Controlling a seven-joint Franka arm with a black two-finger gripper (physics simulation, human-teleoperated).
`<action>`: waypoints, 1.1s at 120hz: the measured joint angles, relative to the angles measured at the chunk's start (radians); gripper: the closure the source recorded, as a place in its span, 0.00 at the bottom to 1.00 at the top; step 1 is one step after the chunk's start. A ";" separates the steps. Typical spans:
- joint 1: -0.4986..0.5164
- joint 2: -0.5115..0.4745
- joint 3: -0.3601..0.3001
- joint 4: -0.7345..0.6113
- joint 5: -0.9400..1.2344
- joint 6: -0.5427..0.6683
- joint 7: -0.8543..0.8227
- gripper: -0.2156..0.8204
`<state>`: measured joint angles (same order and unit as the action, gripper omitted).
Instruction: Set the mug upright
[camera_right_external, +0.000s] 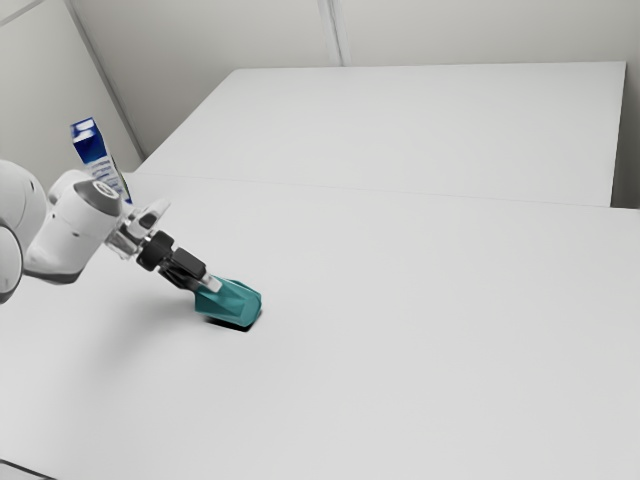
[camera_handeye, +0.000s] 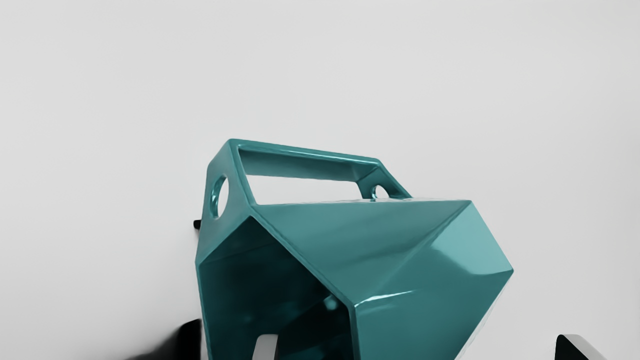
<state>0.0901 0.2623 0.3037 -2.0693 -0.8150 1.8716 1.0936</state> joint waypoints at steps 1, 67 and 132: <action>0.000 0.000 0.000 0.000 -0.002 -0.001 0.001 0.21; 0.005 0.007 0.000 -0.031 -0.098 -0.035 0.033 0.29; 0.004 0.009 0.000 -0.036 -0.133 -0.053 0.043 0.56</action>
<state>0.0937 0.2709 0.3037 -2.1049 -0.9482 1.8189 1.1361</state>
